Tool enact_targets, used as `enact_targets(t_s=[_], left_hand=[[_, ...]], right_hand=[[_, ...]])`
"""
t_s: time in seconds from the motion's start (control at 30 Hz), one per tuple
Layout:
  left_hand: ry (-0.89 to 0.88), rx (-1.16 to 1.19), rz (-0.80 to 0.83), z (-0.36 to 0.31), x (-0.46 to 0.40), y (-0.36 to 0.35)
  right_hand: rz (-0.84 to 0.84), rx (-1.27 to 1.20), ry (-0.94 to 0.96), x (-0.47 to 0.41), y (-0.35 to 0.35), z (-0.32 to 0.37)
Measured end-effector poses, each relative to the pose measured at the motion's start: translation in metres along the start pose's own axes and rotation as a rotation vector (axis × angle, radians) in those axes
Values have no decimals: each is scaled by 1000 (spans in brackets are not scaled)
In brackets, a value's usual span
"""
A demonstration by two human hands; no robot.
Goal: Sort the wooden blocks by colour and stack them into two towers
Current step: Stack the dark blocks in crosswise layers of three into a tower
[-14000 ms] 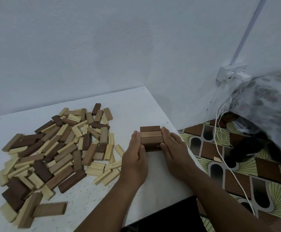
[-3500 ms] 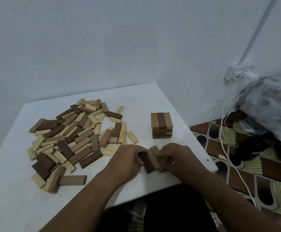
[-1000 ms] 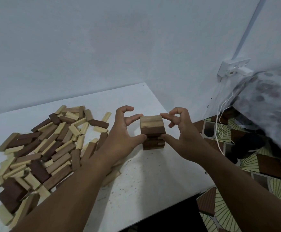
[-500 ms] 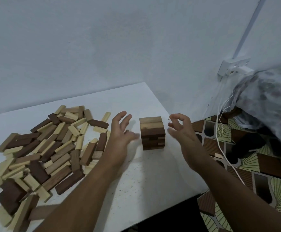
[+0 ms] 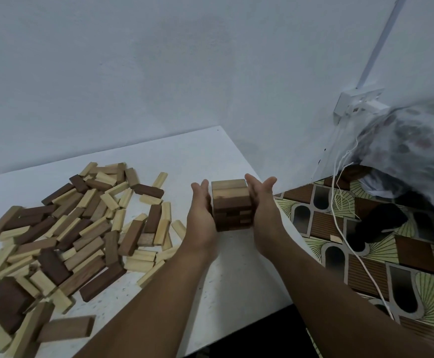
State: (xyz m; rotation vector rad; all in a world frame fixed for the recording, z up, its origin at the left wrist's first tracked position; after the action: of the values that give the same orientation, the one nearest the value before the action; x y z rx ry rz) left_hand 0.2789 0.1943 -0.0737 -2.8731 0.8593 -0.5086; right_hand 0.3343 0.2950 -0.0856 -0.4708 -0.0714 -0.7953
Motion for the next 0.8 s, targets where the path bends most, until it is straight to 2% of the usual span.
enact_targets(t_s=[0.47, 0.8], left_hand=[[33, 45, -36, 4, 5, -14], [1, -6, -13, 3, 4, -14]], right_hand=[[-50, -47, 50, 1, -6, -11], [13, 24, 56, 0, -6, -8]])
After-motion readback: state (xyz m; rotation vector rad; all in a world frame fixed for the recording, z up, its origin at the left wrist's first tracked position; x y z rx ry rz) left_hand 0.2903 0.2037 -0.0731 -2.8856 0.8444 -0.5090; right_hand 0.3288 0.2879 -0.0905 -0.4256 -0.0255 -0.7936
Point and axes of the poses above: each hand's wrist, its own x-axis away from the middle knuckle, its own y-axis out of the back of the hand, z = x × y, the point moved 5 cm from there along -x, towards the middle knuckle, and after that the axes turned 10 degrees about -x, right-handed, at the moved point
